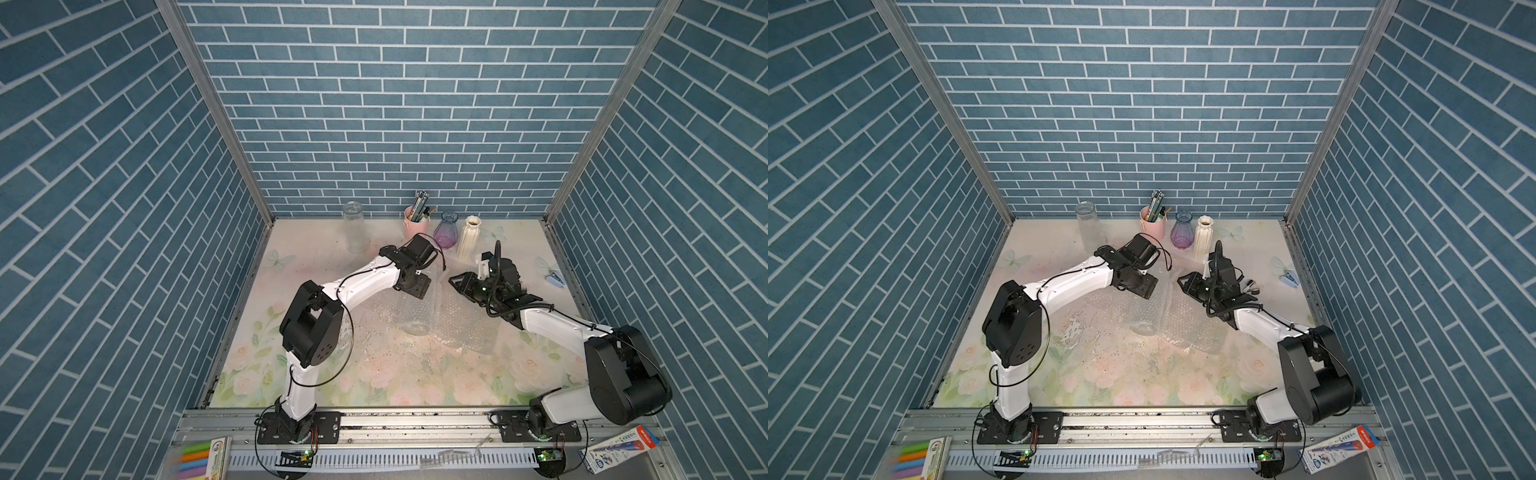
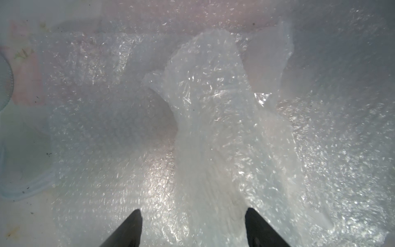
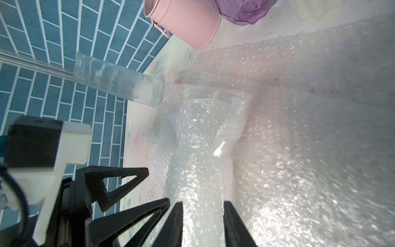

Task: Unwrap the vase from the bubble wrap
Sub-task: Unwrap the bubble wrap.

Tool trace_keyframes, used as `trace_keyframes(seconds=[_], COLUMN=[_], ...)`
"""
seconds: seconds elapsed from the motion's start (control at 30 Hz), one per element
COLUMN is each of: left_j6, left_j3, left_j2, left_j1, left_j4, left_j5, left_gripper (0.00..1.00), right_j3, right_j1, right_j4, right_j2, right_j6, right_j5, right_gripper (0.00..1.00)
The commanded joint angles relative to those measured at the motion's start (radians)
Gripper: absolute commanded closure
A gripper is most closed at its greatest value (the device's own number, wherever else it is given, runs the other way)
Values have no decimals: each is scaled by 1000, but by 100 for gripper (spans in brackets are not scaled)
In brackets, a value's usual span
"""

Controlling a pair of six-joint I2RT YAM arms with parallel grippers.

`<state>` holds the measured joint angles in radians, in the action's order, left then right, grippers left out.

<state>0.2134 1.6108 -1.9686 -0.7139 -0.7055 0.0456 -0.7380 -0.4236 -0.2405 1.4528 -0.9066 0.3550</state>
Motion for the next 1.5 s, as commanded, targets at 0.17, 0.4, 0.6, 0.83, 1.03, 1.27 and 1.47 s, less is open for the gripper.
trace_keyframes(seconds=[0.17, 0.4, 0.6, 0.83, 1.03, 1.27, 1.47], left_j6=[15, 8, 4, 4, 5, 4, 3], left_j3=[-81, -94, -102, -100, -103, -101, -92], left_j2=[42, 48, 57, 66, 72, 72, 68], left_j1=[49, 56, 59, 59, 59, 58, 59], left_j4=[45, 51, 52, 53, 56, 55, 54], left_j5=[0, 16, 17, 7, 1, -1, -6], left_gripper=[23, 23, 23, 23, 24, 24, 24], right_j3=[-108, -186, -220, -302, -331, -257, -194], right_j1=[-38, -62, -66, -64, -51, -38, -37], right_j4=[-19, -23, -34, -19, -12, -29, -50], right_j2=[96, 172, 213, 294, 357, 368, 343], right_j6=[-49, -81, -98, -133, -158, -178, -160], right_j5=[9, 12, 5, -6, -22, -17, -21], right_gripper=[67, 68, 68, 68, 68, 69, 69])
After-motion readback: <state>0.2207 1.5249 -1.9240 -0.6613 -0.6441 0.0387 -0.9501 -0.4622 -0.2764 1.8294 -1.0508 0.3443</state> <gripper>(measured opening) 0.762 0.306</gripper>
